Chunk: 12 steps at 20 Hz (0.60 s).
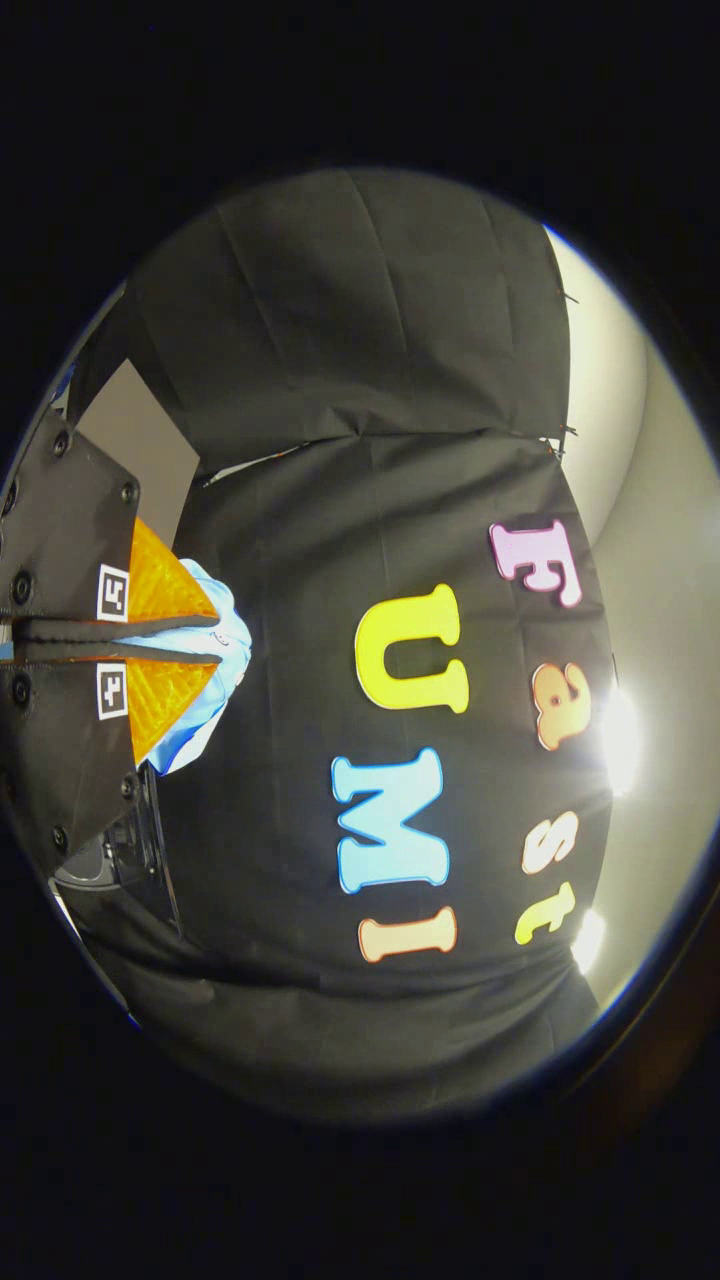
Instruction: Put the clothes into the washing machine and then close the washing machine lid.
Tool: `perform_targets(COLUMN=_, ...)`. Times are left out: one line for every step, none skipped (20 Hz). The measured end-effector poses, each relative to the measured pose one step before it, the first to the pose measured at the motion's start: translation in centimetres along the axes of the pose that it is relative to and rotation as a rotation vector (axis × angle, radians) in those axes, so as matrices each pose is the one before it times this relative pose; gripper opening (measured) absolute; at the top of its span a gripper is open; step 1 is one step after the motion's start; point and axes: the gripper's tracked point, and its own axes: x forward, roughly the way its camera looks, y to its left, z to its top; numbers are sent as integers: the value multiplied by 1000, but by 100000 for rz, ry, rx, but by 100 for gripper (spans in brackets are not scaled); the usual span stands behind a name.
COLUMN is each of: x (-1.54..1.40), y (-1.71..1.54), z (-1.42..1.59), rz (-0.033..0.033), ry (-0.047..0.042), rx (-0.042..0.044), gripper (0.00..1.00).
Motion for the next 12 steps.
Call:
perform_targets(x=-234, y=-1393, z=-176, rz=-1360, ry=492, rx=-25, gripper=1)
perform_targets(x=-471, y=-1479, z=-25, rz=-1614, ry=-2, rx=168, gripper=1)
perform_targets(x=-213, y=-1460, z=-33, rz=-1524, ry=-114, rx=657, gripper=1)
perform_targets(x=-237, y=-1215, z=-160, rz=-1200, ry=25, rx=701, gripper=1)
perform_targets(x=-199, y=-1470, z=-56, rz=-1442, ry=92, rx=367, gripper=1)
perform_targets(x=-216, y=-1364, z=-156, rz=-1468, ry=-30, rx=-29, gripper=1)
perform_targets(x=-207, y=-1264, z=-3, rz=-1098, ry=-165, rx=310, gripper=1)
perform_targets(x=-7, y=-1137, z=-186, rz=-925, ry=-189, rx=612, gripper=1)
perform_targets(x=-24, y=-1087, z=-143, rz=-820, ry=-29, rx=662, gripper=1)
perform_targets(x=-115, y=-951, z=-285, rz=-783, ry=128, rx=476, gripper=1)
perform_targets(x=-98, y=-826, z=-207, rz=-663, ry=207, rx=402, gripper=1)
perform_targets(x=122, y=-895, z=-401, rz=-613, ry=406, rx=659, gripper=1)
